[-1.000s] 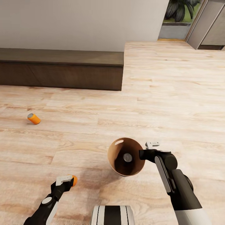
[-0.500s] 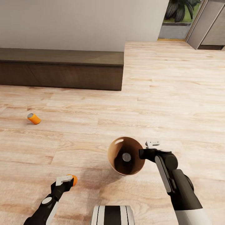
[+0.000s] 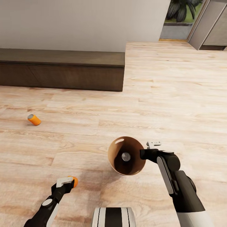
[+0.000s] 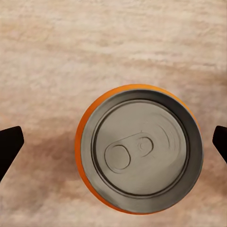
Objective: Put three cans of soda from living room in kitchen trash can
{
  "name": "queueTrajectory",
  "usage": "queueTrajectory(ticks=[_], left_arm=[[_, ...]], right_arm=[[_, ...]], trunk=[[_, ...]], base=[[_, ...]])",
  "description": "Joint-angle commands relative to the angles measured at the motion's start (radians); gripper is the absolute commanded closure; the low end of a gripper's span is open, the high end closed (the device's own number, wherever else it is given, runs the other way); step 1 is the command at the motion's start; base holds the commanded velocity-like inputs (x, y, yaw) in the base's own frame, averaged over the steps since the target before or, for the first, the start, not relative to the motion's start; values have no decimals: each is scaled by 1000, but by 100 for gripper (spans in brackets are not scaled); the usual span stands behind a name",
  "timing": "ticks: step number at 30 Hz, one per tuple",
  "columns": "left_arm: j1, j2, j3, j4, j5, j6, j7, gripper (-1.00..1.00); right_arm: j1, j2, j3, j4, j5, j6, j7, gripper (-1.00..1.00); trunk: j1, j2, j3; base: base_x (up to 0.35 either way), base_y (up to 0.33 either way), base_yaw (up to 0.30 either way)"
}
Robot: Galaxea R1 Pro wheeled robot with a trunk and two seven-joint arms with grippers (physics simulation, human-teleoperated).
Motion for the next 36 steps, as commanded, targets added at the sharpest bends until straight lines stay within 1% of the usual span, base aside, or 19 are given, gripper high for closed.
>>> queueTrajectory(ticks=[1,6,10,12,18,36], left_arm=[[0,0,0,0,0,0,0,-100],[0,0,0,0,0,0,0,-100],[0,0,0,0,0,0,0,-100],[0,0,-1,0,0,0,0,-100],[0,0,-19,0,-1,0,1,-100],[0,0,-22,0,-1,0,0,-100]], right_arm=[[0,0,0,-1,-20,0,5,100],[0,1,0,-2,-20,0,5,100],[0,1,0,-2,-20,0,5,100],[0,2,0,-2,-20,0,5,100],[0,2,0,-2,-20,0,5,100],[0,2,1,-2,-20,0,5,100]], trunk=[[0,0,0],[0,0,0],[2,-1,-15],[2,-1,-15],[2,-1,-15],[2,-1,-15]], base=[[0,0,0],[0,0,0],[0,0,0],[0,0,0],[0,0,0],[0,0,0]])
